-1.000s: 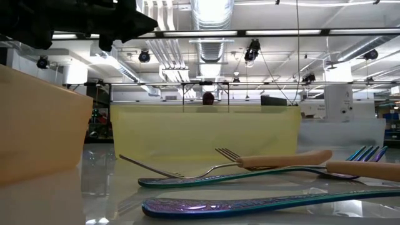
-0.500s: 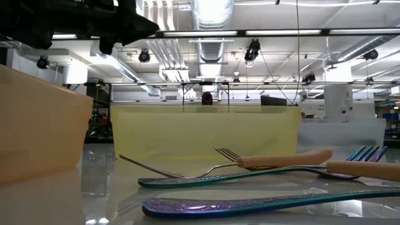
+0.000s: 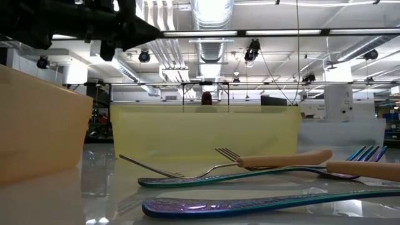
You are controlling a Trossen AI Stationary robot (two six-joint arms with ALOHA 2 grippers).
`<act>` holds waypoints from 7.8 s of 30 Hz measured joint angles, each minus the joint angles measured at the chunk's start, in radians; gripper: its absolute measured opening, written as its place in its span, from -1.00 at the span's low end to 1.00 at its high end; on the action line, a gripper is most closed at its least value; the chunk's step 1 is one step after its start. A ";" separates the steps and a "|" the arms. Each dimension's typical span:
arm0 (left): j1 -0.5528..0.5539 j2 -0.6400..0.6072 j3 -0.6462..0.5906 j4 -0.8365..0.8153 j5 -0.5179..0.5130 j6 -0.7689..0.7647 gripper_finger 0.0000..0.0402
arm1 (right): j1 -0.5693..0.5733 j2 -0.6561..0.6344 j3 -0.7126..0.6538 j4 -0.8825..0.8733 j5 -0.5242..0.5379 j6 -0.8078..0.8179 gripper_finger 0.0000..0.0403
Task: Sort silverware by color (type)
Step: Put the blue fork into the yellow bin, then put the black fork into the transparent bin
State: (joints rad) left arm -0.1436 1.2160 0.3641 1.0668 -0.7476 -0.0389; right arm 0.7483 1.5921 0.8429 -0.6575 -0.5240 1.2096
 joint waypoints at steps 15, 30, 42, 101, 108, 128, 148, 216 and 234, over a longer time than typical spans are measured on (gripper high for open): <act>0.000 0.065 0.000 -0.001 -0.002 -0.103 -0.61 | 0.002 0.000 -0.001 0.007 -0.037 -0.030 -0.93; 0.000 0.102 0.000 0.082 -0.002 -0.071 -0.61 | -0.010 -0.074 0.005 0.002 -0.043 -0.061 -0.94; 0.000 0.102 0.000 0.082 -0.002 -0.071 -0.61 | -0.069 -0.074 0.005 -0.202 0.191 -0.476 -0.94; 0.000 0.102 0.000 0.077 0.000 -0.063 -0.61 | -0.222 -0.084 0.209 -0.367 0.528 -0.691 -0.95; 0.000 0.102 0.000 0.077 0.000 -0.057 -0.61 | -0.292 -0.084 0.352 -0.357 0.617 -0.844 -0.95; 0.000 0.102 0.000 0.077 -0.001 -0.049 -0.61 | -0.505 0.030 0.383 0.214 0.838 -1.245 -0.91; 0.000 0.102 0.000 0.067 -0.001 -0.048 -0.61 | -0.498 -0.036 0.487 -0.308 0.586 -0.827 -0.43; 0.003 0.099 0.034 0.122 -0.001 0.167 -0.61 | 0.247 -0.018 0.122 -0.182 0.490 1.149 -0.54; 0.003 0.099 0.035 0.115 -0.001 0.188 -0.61 | 0.247 -0.019 0.056 -0.170 0.496 1.144 -0.58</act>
State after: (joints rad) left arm -0.1402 1.3151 0.3988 1.1822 -0.7489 0.1486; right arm 0.9951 1.5727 0.8989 -0.8272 -0.0275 2.3536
